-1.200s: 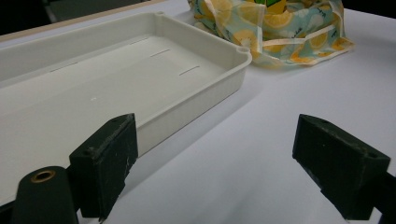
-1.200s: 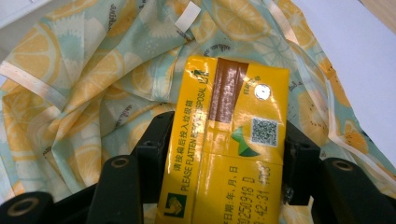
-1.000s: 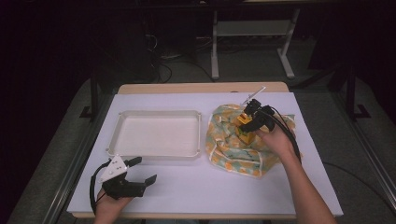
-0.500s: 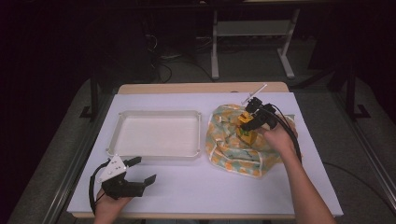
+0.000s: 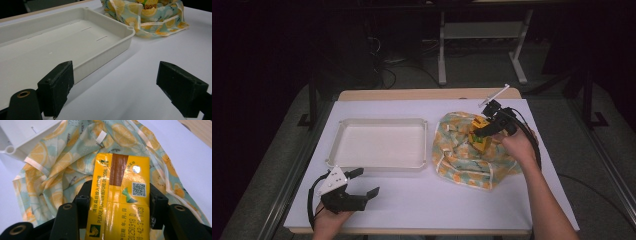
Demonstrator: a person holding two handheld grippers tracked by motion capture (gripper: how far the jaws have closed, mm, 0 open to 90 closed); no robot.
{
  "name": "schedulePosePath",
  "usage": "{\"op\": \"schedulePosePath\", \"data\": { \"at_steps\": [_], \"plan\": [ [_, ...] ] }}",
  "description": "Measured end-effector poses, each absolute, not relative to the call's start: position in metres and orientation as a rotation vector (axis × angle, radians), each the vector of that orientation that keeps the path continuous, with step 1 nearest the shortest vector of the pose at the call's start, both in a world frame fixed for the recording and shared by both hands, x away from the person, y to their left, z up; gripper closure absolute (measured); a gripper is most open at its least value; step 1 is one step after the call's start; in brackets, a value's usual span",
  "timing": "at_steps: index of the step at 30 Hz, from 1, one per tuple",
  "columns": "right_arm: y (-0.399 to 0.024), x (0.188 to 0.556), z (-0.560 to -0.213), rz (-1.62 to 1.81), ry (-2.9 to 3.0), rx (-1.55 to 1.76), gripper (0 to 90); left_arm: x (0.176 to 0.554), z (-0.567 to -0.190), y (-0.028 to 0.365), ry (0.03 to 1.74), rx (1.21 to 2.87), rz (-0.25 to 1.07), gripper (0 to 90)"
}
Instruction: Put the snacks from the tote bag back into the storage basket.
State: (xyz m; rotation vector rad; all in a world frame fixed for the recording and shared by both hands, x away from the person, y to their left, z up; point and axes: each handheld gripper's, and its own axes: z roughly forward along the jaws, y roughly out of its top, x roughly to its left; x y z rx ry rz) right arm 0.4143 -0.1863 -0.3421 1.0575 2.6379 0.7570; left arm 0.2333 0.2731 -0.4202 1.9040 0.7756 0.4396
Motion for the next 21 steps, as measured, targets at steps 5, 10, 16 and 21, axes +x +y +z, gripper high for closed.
{"op": "schedulePosePath", "data": {
  "at_steps": [5, 10, 16, 21],
  "plan": [
    [-0.187, 0.411, -0.332, 0.793, 2.653, 1.028, 49.1, 0.233, -0.42, 0.273, 0.777, 1.901, 0.438, 14.3],
    [-0.186, 0.409, -0.325, 0.827, 2.678, 1.009, 49.1, 0.233, -0.42, 0.273, 0.779, 1.9, 0.437, 14.3],
    [-0.182, 0.407, -0.318, 0.835, 2.694, 0.986, 49.1, 0.233, -0.42, 0.273, 0.778, 1.9, 0.438, 14.3],
    [-0.181, 0.405, -0.313, 0.86, 2.708, 0.974, 49.1, 0.234, -0.42, 0.275, 0.778, 1.894, 0.443, 14.3]
  ]
}}
